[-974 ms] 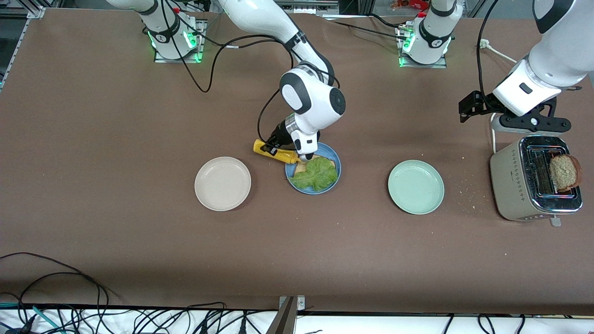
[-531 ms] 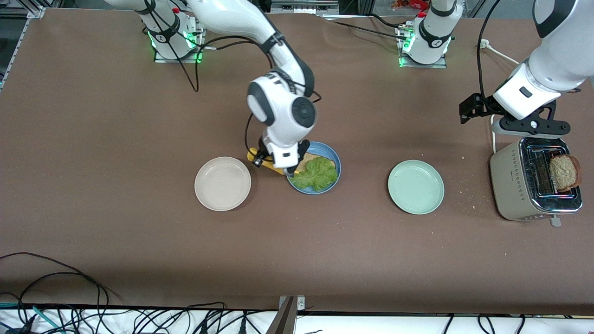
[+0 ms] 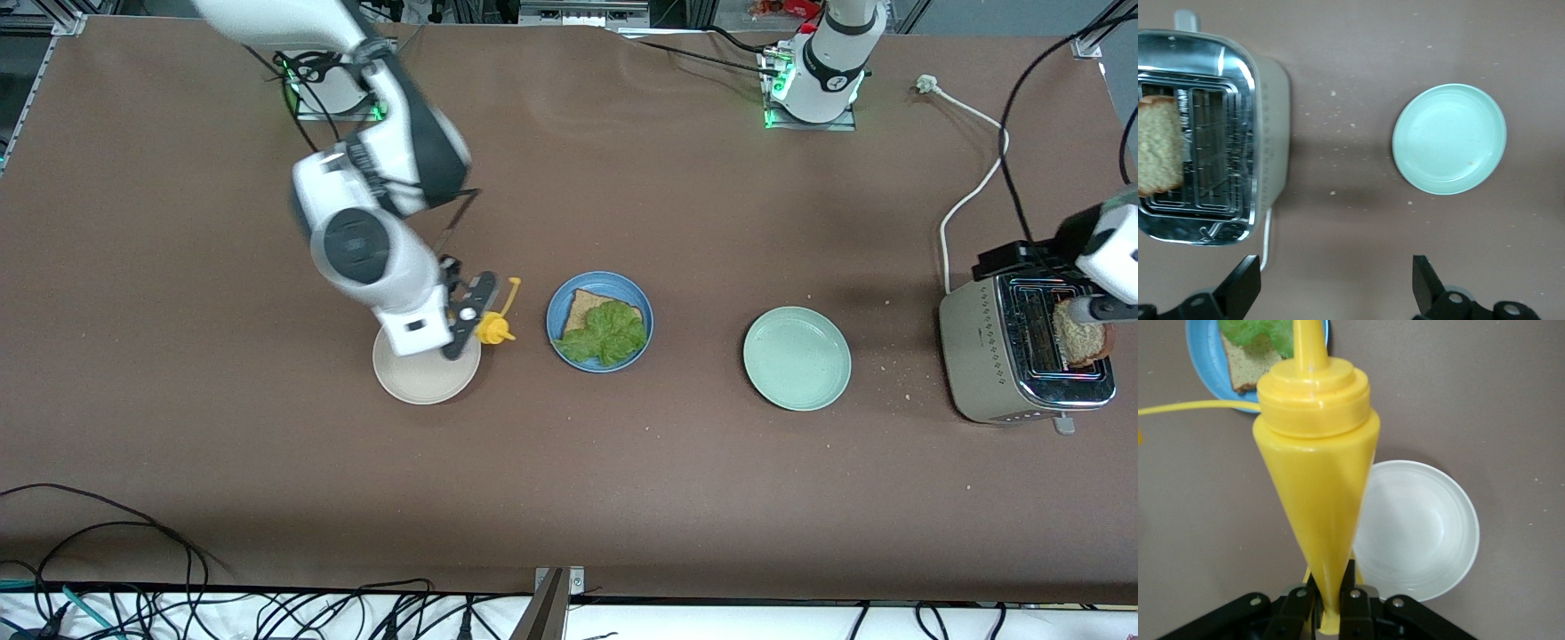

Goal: Make sandwich in blue plate with both arms
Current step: 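Carry the yellow bottle back beside the beige plate with the right gripper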

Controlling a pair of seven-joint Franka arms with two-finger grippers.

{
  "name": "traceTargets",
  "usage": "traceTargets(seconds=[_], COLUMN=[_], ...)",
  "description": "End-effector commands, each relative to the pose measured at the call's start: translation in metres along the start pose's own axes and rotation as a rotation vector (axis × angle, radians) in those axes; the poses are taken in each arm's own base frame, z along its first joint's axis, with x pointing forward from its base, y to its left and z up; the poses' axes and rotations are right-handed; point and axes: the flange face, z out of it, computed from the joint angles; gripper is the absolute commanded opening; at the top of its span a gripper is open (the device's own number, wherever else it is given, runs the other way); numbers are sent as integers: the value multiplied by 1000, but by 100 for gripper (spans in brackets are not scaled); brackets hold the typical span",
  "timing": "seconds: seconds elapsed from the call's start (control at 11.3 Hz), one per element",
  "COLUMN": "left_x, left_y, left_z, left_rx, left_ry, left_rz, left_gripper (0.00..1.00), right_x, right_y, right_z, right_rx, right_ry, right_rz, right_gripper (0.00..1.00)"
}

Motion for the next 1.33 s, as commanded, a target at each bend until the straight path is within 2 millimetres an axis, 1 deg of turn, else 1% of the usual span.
traceTargets(seconds=[0.0, 0.09, 0.18, 0.27, 0.35, 0.44, 0.53, 0.62, 0.71, 0.8, 0.89, 0.97, 1.15, 1.24], left_x=[34, 52, 64, 70, 70, 68, 66, 65, 61, 56, 53, 50, 50, 52], left_y=[-89, -110, -137, -152, -165, -174, -179, -183, -188, -195, -200, -209, -211, -212], left_z=[40, 62, 78, 88, 89, 90, 89, 88, 86, 82, 84, 85, 87, 90], left_rx=[-70, -90, -106, -113, -110, -109, -80, -53, -52, -55, -60, -63, -66, -67], left_ry=[-45, -55, -43, -29, -6, -6, -14, -22, -27, -33, -46, -46, -43, -44], left_rz=[11, 28, 48, 95, 117, 107, 106, 106, 99, 87, 80, 68, 87, 89], left_gripper=[100, 100, 100, 100, 100, 100, 100, 100, 100, 100, 100, 100, 100, 100], right_x=[-90, -120, -144, -167, -187, -209, -223, -242, -255, -267, -277, -281, -291, -289], right_y=[70, 97, 118, 134, 150, 169, 182, 198, 211, 221, 230, 236, 241, 241], right_z=[-16, -18, -14, -8, 6, 21, 39, 60, 91, 115, 134, 153, 192, 205], right_rx=[138, 150, 153, 171, 194, 198, 204, 209, 228, 227, 216, 219, 234, 237], right_ry=[210, 277, 310, 356, 409, 460, 513, 561, 623, 674, 707, 737, 843, 905], right_rz=[-192, -240, -283, -320, -361, -404, -461, -488, -523, -563, -591, -619, -619, -608], right_gripper=[0, 0, 0, 0, 0, 0, 0, 0, 0, 0, 0, 0, 0, 0])
